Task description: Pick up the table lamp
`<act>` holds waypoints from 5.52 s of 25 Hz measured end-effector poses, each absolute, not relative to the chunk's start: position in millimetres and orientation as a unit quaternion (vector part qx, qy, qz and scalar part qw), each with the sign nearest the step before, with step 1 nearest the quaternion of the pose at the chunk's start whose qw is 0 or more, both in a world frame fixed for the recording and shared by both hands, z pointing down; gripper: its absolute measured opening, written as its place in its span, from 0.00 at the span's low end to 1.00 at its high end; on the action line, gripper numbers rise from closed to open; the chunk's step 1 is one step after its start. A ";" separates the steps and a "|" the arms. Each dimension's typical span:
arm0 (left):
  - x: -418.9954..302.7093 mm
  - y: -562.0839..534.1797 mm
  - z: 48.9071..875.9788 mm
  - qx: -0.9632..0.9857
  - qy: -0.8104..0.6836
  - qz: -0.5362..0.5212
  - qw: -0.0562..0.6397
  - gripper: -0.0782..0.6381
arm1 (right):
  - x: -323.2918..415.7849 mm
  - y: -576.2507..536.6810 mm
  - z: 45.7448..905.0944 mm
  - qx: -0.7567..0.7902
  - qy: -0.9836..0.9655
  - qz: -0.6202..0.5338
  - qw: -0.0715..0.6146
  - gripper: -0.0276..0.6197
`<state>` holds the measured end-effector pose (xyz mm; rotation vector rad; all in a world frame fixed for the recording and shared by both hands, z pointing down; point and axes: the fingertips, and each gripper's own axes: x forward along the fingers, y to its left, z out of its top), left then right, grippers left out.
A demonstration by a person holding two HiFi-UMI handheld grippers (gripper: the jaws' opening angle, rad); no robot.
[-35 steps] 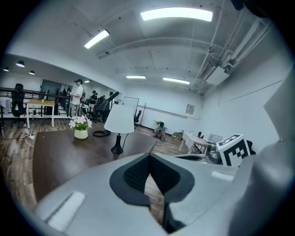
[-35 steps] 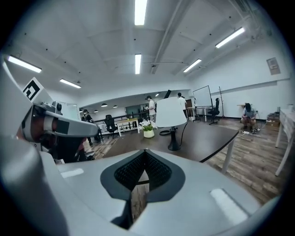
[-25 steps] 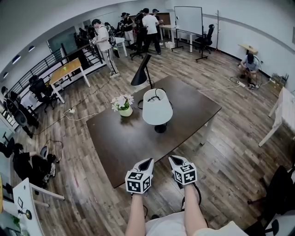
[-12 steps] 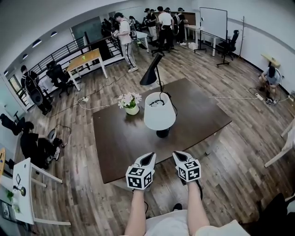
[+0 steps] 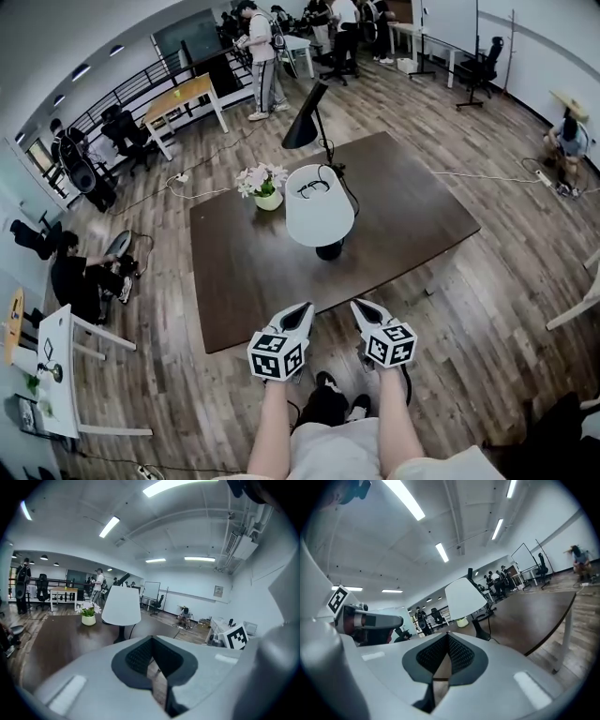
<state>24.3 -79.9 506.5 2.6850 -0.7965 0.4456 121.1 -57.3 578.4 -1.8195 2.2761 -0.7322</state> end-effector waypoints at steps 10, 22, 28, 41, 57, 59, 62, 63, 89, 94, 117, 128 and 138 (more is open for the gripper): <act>79.4 -118.5 497.4 0.944 -0.266 0.116 0.159 0.11 | 181.9 -66.8 581.3 -0.635 0.732 -0.240 0.059 0.08; 112.6 -211.5 474.7 0.955 -0.223 0.123 0.154 0.11 | 198.9 -177.2 599.8 -0.643 0.720 -0.261 0.005 0.08; 117.0 -236.9 474.9 0.957 -0.216 0.116 0.157 0.11 | 198.1 -203.4 616.9 -0.655 0.710 -0.258 -0.026 0.08; 148.8 -248.6 469.3 0.957 -0.211 0.126 0.152 0.11 | 216.0 -229.8 642.7 -0.659 0.702 -0.265 -0.053 0.13; 153.1 -285.0 463.3 0.948 -0.254 0.127 0.142 0.11 | 206.9 -273.4 669.1 -0.620 0.734 -0.257 -0.104 0.17; 152.2 -288.3 462.2 0.948 -0.256 0.127 0.142 0.11 | 203.5 -279.9 670.2 -0.617 0.739 -0.248 -0.114 0.18; 151.9 -294.8 460.6 0.946 -0.263 0.127 0.140 0.11 | 196.6 -289.4 675.4 -0.606 0.747 -0.241 -0.127 0.20; 151.9 -296.8 460.1 0.946 -0.265 0.127 0.139 0.11 | 194.6 -292.0 677.5 -0.603 0.749 -0.241 -0.130 0.21; 150.0 -343.2 451.3 0.930 -0.320 0.135 0.118 0.11 | 167.5 -368.6 720.1 -0.566 0.768 -0.236 -0.185 0.41; 148.5 -350.8 457.5 0.924 -0.331 0.147 0.121 0.11 | 159.2 -384.3 724.2 -0.553 0.775 -0.225 -0.207 0.41; 84.5 -369.0 484.1 0.873 -0.434 0.144 0.169 0.11 | 157.7 -397.1 710.7 -0.507 0.810 -0.200 -0.216 0.34; 59.6 -351.5 490.9 0.848 -0.471 0.146 0.194 0.11 | 152.2 -400.5 654.4 -0.480 0.830 -0.173 -0.227 0.35; 15.1 -339.4 524.6 0.818 -0.500 0.161 0.233 0.11 | 124.1 -395.4 629.8 -0.451 0.846 -0.179 -0.222 0.35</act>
